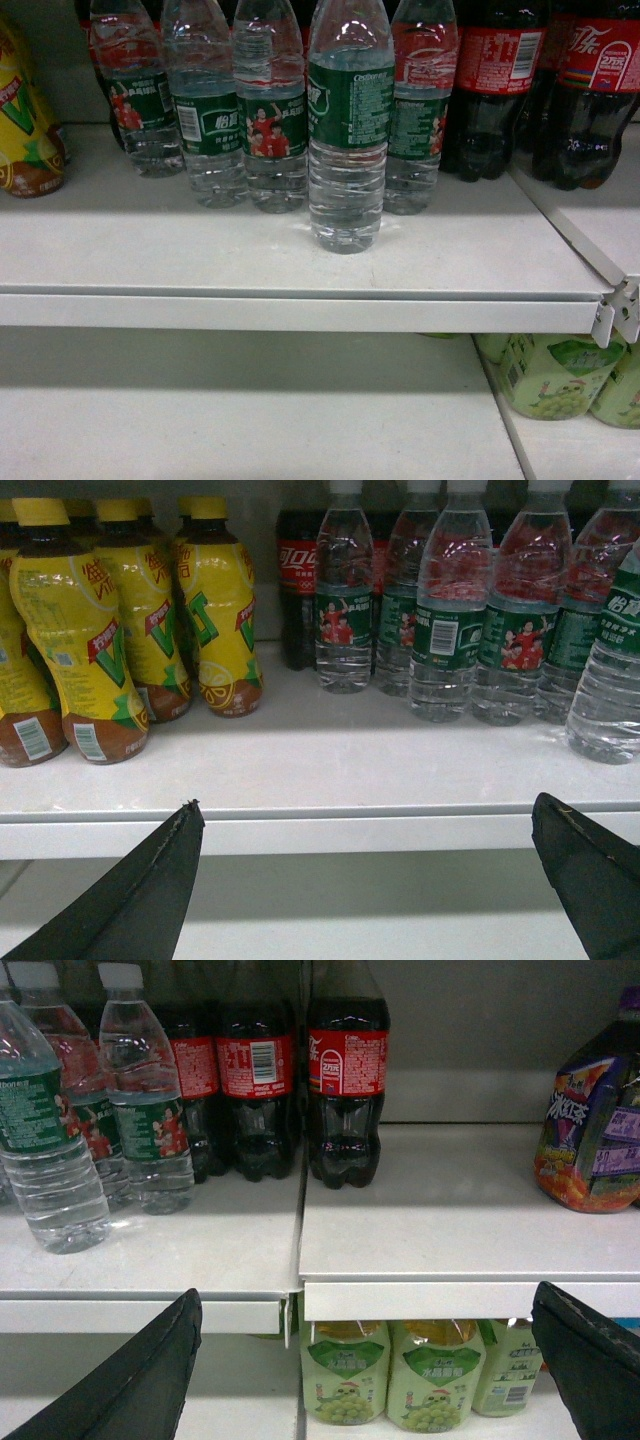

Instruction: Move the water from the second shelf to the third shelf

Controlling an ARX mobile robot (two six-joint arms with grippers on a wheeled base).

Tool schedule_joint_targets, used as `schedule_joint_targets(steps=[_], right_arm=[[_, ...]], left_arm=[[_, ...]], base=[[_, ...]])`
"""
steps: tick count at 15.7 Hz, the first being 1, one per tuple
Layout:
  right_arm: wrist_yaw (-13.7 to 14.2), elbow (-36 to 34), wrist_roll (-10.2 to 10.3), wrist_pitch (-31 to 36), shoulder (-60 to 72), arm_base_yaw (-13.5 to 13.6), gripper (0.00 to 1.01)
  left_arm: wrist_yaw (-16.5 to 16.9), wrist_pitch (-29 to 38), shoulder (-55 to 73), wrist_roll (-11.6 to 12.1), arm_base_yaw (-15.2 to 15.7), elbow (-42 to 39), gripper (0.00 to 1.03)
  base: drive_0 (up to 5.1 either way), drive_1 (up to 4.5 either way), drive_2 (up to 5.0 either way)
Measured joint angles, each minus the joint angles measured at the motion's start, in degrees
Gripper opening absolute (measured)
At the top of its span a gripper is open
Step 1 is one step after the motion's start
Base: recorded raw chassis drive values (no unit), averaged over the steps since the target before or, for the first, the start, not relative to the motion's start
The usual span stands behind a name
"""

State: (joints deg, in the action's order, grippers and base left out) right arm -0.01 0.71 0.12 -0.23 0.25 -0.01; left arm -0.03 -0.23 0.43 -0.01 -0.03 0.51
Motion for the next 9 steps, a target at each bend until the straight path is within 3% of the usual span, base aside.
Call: schedule_joint_targets(steps=[9], right_arm=[[0.0, 0.0, 0.0, 0.0, 0.0, 0.0, 0.98]], left_arm=[[0.0, 0.0, 0.0, 0.0, 0.0, 0.0, 0.98]], base=[[0.0, 0.00, 0.0]])
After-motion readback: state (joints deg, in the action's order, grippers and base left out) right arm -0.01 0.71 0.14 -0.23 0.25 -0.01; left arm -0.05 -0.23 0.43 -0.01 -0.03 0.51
